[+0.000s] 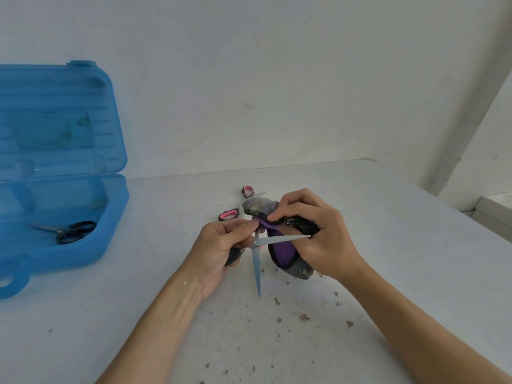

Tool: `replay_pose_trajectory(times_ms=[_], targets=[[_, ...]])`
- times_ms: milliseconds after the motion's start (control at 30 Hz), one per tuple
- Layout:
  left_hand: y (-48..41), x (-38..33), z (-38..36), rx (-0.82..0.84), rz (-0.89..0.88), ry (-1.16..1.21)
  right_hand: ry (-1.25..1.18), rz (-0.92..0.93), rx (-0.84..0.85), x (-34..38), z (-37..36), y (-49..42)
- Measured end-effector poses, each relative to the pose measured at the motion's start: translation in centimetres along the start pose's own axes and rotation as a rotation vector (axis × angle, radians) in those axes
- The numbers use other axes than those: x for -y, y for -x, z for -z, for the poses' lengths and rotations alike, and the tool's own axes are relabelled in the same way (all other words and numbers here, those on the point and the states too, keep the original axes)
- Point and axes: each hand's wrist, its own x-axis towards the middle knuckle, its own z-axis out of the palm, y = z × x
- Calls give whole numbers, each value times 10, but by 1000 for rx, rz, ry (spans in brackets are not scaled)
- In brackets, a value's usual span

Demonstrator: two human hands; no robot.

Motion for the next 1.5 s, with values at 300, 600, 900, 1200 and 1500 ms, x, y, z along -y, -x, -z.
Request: replay_pose_trajectory(times_ms=[300,600,900,1200,1500], targets=[[6,-3,6,136,-74,-122,-36,-88,-7,-3,5,-2],[7,-3,-1,137,-97,-130,-103,-77,-40,1,9,-3],[2,0,-12,-21,-4,-54,276,-151,63,-17,6,-4],[-1,-2,-3,-21,46,462,94,-436,-296,-15,16,-7],[2,-5,-8,-20,-4,571,7,-346,-436,8,9,-5]])
